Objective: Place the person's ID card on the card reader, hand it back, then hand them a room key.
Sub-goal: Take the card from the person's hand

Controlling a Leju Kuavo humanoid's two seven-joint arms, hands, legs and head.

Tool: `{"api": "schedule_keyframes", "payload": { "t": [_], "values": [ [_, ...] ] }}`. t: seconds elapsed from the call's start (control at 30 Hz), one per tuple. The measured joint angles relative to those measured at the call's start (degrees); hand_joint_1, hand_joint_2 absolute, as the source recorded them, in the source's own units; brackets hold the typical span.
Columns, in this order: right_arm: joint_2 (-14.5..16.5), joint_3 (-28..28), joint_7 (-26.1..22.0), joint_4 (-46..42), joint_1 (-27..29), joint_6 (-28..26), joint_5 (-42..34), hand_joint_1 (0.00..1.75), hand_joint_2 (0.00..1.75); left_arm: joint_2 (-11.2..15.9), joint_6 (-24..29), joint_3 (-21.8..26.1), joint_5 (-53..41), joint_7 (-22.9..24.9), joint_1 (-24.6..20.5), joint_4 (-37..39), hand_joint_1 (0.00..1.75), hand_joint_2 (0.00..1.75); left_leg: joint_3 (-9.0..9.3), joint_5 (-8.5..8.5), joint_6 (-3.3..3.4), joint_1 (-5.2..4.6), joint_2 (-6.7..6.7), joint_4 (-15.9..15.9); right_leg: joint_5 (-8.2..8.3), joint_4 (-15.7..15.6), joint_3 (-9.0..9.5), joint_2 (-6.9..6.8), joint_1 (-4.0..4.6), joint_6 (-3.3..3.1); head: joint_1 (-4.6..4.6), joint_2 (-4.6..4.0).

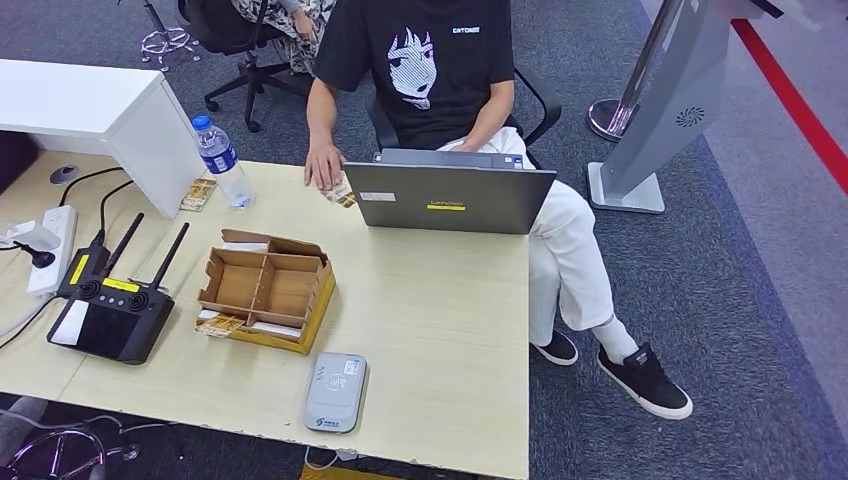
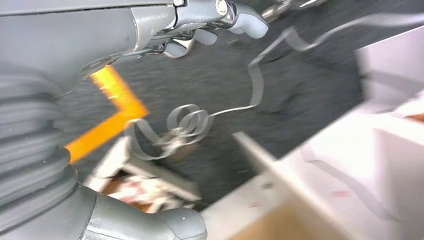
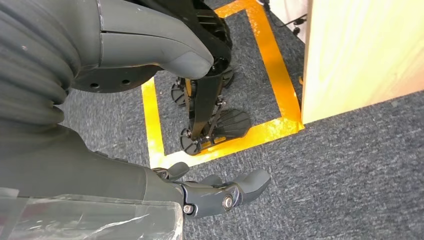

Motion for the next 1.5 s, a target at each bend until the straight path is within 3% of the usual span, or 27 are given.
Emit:
{"api": "schedule_keyframes", "payload": {
  "t": [0.47,0.77,1.13,1.5],
  "values": [
    [0.76,-4.42,1.39,2.0,-1.78,-0.47,-2.62,0.0,1.75,-5.82,5.53,5.74,3.26,-12.52,-0.06,-25.63,0.0,1.75,0.0,0.01,0.0,0.01,-0.01,0.0,0.0,0.01,0.0,-0.01,0.01,0.0,-0.01,0.0],
    [1.14,-5.81,1.37,2.47,-2.16,-0.73,-2.91,0.0,1.75,-9.68,8.79,6.16,-4.18,-15.29,0.65,-42.67,0.0,1.75,0.01,0.02,0.02,0.01,0.0,0.0,0.01,0.01,0.0,0.0,0.0,-0.01,-0.01,0.0],
    [1.29,-6.42,1.31,2.77,-2.39,-0.65,-2.8,0.0,1.75,-8.61,17.96,-3.61,-18.67,-15.62,2.93,-52.12,0.0,1.75,0.03,0.08,-0.06,0.03,0.0,0.0,0.03,0.01,-0.08,0.0,0.02,-0.04,-0.01,0.0],
    [1.59,-7.17,1.48,3.06,-3.14,-0.07,-2.19,0.0,1.75,-3.63,22.78,-18.69,-35.6,-12.09,-2.56,-52.68,0.0,1.75,-0.01,0.25,-0.1,0.03,0.05,0.01,0.23,0.04,-0.16,0.04,0.02,-0.19,-0.01,0.0]
  ]
}}
